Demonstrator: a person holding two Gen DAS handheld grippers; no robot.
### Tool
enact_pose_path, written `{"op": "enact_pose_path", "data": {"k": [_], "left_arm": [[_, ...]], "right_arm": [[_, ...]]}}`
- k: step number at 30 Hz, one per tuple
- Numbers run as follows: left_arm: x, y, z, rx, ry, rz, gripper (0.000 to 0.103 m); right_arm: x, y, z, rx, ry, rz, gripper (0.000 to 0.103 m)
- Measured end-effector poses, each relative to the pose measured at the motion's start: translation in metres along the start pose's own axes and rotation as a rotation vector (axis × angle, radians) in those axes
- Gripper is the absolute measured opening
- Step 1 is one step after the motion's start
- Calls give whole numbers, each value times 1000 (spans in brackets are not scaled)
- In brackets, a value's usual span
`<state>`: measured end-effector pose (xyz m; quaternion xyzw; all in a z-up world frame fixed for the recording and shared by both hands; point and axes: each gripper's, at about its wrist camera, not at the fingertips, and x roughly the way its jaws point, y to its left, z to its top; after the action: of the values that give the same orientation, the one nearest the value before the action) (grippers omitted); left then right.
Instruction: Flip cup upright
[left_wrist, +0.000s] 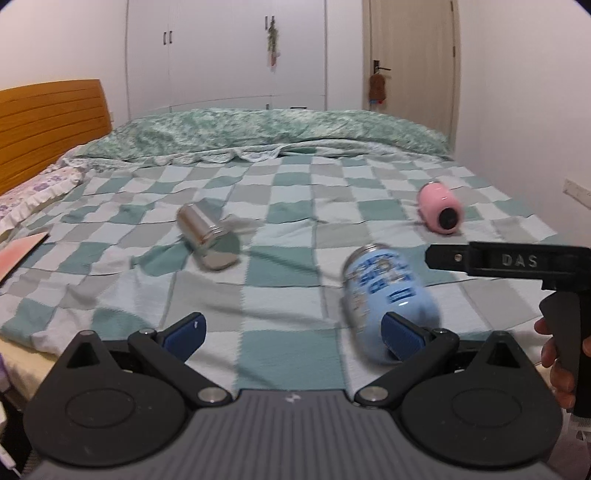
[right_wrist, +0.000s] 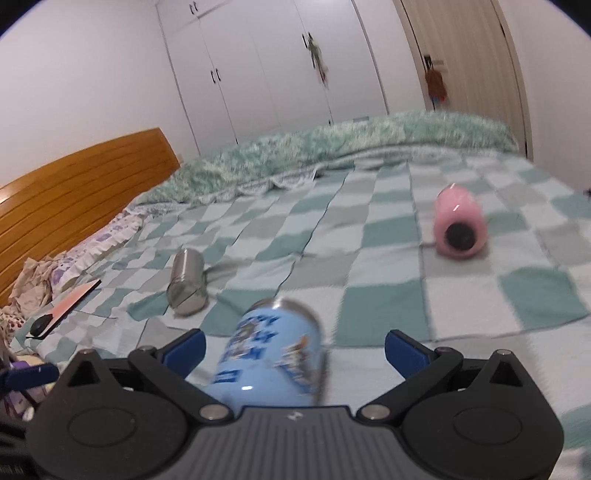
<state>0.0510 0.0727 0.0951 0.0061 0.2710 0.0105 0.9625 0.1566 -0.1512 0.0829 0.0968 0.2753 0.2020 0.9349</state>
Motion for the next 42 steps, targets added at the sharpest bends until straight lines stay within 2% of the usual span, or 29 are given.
{"op": "enact_pose_path", "data": {"k": [6, 10, 15, 22, 25, 29, 32, 33, 34, 38, 42], "left_arm": [[19, -29, 14, -6, 37, -47, 103], [39, -44, 27, -16, 74, -72, 103], [79, -61, 45, -14, 179, -67, 103], [139, -77, 60, 3, 337, -25, 103], [160, -81, 62, 2, 409, -13, 103], [174, -83, 63, 19, 460, 7, 103], [187, -80, 60, -30, 539, -45, 100], [191, -78, 59, -51, 564, -64, 97], [194, -76, 56, -65, 589, -61, 86], [190, -72, 51, -77, 581, -70, 86], [181, -78, 48, -33, 548, -60, 86]], "right_arm": [[-25, -45, 8, -49, -63, -34, 103], [-24, -70, 8, -84, -74, -56, 103], [-9, -92, 3, -119, -69, -66, 103], [16, -124, -19, -63, -74, -31, 103], [21, -126, -17, -63, -85, -14, 103], [29, -123, -17, -87, -83, 3, 103], [33, -115, -20, -116, -77, 13, 103], [33, -114, -21, -122, -77, 15, 103], [33, -112, -21, -125, -78, 15, 103], [32, -108, -23, -127, -90, 20, 103], [28, -106, -24, -123, -113, 17, 103]]}}
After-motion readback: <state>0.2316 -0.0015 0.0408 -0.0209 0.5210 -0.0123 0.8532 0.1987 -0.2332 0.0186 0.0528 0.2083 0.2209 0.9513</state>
